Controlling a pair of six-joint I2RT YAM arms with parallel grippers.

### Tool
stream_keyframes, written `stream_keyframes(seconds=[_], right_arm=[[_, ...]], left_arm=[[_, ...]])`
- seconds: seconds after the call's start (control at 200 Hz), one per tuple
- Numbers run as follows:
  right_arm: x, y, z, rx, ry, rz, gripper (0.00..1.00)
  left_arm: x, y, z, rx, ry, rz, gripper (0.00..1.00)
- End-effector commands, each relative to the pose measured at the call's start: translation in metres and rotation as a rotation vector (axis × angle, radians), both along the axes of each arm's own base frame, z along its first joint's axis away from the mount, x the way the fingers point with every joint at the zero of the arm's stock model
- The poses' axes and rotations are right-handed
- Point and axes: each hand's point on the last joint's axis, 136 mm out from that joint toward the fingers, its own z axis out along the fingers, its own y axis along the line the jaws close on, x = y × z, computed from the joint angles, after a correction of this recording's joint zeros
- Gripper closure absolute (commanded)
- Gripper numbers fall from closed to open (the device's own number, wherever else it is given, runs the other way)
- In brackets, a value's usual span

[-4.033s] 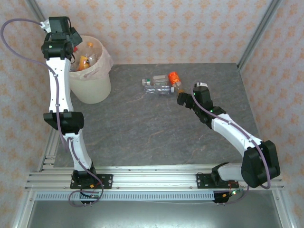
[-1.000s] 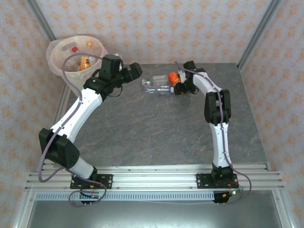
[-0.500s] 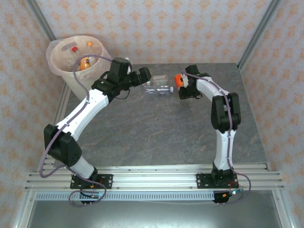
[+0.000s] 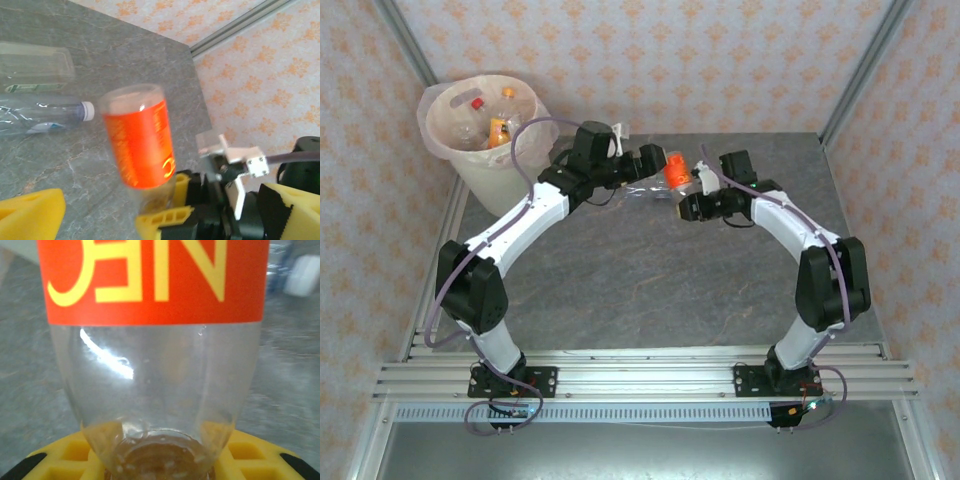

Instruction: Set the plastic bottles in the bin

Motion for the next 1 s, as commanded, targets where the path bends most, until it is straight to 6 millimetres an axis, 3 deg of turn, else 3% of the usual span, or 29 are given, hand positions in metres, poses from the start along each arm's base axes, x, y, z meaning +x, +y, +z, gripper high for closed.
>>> stream_keyframes(seconds=[0.0, 0.16, 0.39, 0.52, 0.636, 0.801, 0.996], right_arm=[[-0.025, 0.029, 0.037, 0.161, -0.057, 0.166, 0.65], [-0.032, 0.043, 0.050, 0.220, -0.088, 0.215, 0.64], [-0.039, 0.049, 0.053, 0.229, -0.079, 0.255, 0.64], [-0.041, 0.053, 0.063, 0.259, -0.084, 0.272, 0.64], [-0.044, 0.054, 0.066, 0.271, -0.083, 0.283, 0.64], [-0.046, 0.054, 0.065, 0.271, -0.071, 0.287, 0.62], [-0.047, 0.052, 0.065, 0.259, -0.069, 0.279, 0.56]], left_arm=[[0.006, -0.005, 0.007, 0.000, -0.013, 0.005, 0.00], [0.013, 0.011, -0.024, 0.036, 0.081, 0.130, 0.00], [0.005, -0.022, -0.019, -0.012, 0.060, -0.012, 0.00], [0.002, -0.021, -0.033, 0.072, 0.099, -0.008, 0.04], [0.003, -0.018, -0.041, 0.072, 0.111, 0.017, 0.10], [0.004, -0.019, -0.040, 0.054, 0.104, 0.021, 0.33], [0.008, -0.012, -0.037, 0.063, 0.080, 0.060, 0.41]])
